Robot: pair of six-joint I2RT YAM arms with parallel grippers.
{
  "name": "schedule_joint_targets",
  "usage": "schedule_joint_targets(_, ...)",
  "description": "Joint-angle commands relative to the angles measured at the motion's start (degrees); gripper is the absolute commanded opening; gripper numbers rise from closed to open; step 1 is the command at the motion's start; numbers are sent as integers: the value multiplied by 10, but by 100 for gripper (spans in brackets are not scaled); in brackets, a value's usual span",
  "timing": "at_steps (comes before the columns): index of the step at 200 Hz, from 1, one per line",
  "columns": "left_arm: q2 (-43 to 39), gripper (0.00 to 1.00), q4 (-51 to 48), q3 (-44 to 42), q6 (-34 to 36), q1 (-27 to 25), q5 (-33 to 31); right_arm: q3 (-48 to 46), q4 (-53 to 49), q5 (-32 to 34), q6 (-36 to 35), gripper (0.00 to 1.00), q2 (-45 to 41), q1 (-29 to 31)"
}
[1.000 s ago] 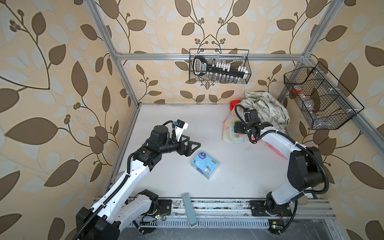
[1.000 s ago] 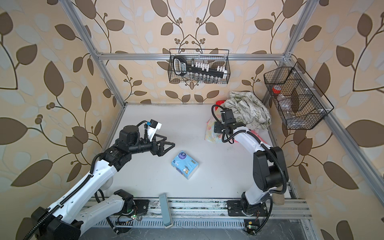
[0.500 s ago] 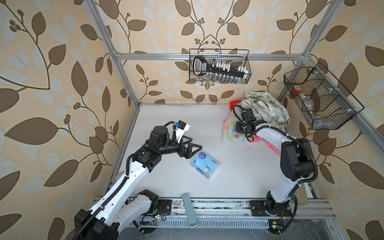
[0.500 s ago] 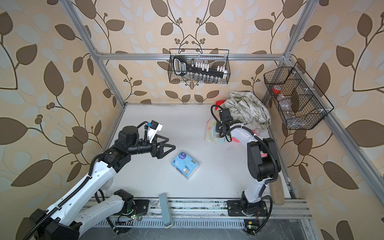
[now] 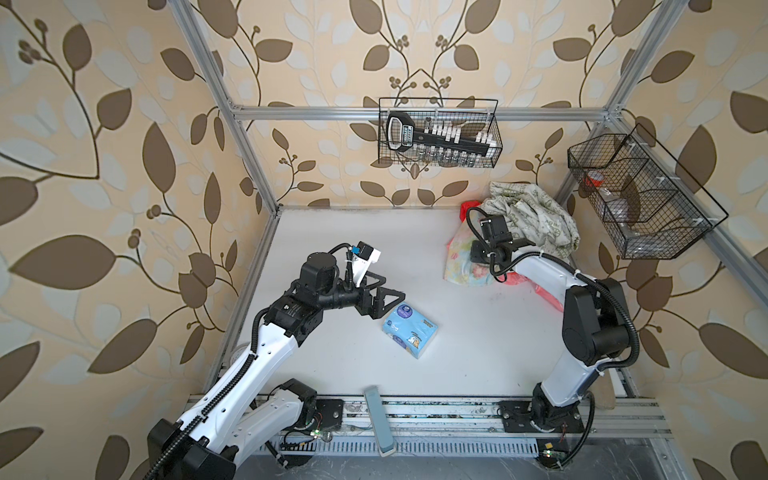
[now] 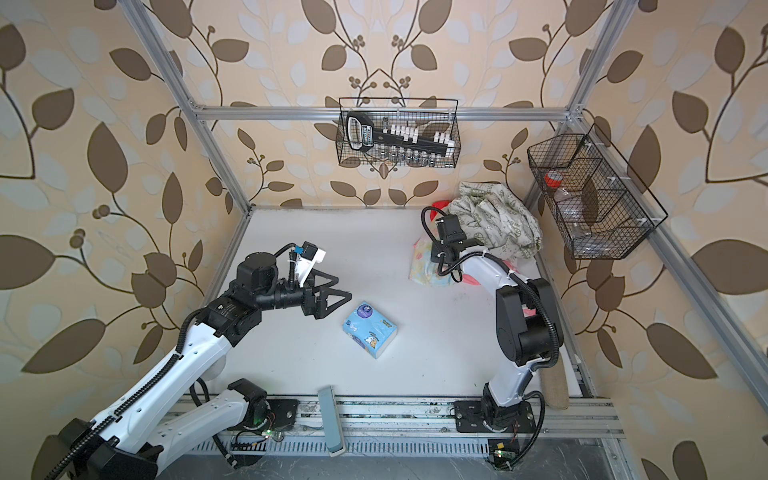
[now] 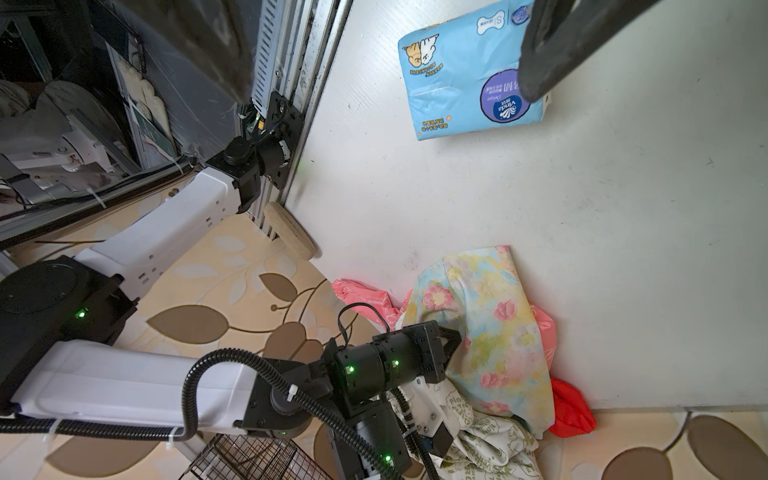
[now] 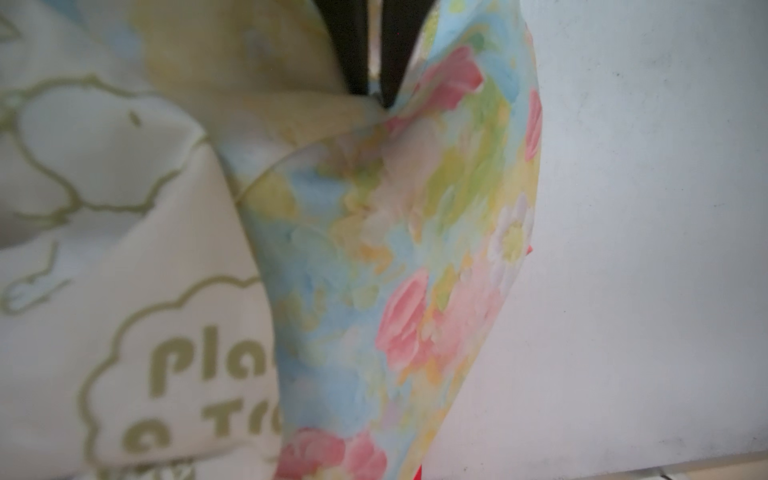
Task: Pick out a specific cloth from the pile
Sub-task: 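Close the right gripper on the pastel floral cloth edge in the pile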
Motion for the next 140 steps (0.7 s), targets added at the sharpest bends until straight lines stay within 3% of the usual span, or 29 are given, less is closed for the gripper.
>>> schedule_joint_targets(1,-15,99,27,11,8,-9,21,30,9,1,10,53,4,7)
schedule_joint_targets(30,-17,99,27,10,9,-11,20,51,9,-3,20,73,36,11)
schedule_joint_targets(70,-16,99,26,10,10,-13,20,76,9,-2,31,74,81,13)
schedule_joint_targets(99,-17,99,26,10,12,-14,19,82,5,10,35,62,103,18)
schedule_joint_targets(140,-19,99,25,9,12,-17,16,83,5,12,37,28,111,20)
